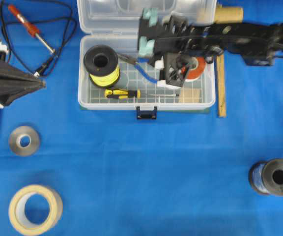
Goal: Pick the nipper from the toolbox among several items.
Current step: 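Close the right gripper on one blue handle of the pliers, then lift the pliers out of the toolbox and carry them toward the front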
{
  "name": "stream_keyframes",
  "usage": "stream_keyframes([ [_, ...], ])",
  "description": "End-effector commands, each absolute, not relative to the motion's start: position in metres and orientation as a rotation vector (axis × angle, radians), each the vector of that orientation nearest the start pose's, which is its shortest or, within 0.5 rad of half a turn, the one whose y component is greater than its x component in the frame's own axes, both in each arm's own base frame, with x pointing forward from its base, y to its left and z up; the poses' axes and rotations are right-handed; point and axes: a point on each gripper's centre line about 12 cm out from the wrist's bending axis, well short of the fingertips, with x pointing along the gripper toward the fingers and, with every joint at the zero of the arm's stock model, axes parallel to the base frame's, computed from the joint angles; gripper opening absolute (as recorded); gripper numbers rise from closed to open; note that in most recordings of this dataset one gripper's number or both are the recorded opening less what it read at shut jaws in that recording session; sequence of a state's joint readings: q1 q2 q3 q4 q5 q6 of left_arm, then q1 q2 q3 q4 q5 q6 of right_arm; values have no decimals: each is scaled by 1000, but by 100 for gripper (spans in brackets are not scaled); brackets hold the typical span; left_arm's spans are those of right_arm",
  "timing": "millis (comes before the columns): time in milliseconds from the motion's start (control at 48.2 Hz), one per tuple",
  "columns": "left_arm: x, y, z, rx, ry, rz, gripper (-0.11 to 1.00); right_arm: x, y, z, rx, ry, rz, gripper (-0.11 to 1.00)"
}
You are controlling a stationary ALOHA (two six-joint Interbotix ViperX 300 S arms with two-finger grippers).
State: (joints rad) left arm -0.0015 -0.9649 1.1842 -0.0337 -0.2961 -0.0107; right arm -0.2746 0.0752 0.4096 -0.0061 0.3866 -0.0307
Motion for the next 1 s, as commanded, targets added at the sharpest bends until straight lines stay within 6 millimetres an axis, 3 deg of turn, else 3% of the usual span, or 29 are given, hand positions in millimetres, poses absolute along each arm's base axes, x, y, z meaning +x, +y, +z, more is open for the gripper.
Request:
stream_keyframes([
  [0,200,1,296,-48,-87,6,0,398,-111,232,78,778,-249,13],
  [145,200,1,296,-48,-87,6,0,382,-93,261,64,711,-222,13],
  [249,200,1,296,-48,-89,6,0,372,-66,276,50,666,-167,13],
  [498,200,1,296,-48,-89,6,0,366,8,278,44,597,6,13],
  [685,200,1,296,-48,-92,6,0,376,58,260,52,608,116,13],
  [976,200,1,296,-48,-94,6,0,401,88,189,123,733,131,13],
])
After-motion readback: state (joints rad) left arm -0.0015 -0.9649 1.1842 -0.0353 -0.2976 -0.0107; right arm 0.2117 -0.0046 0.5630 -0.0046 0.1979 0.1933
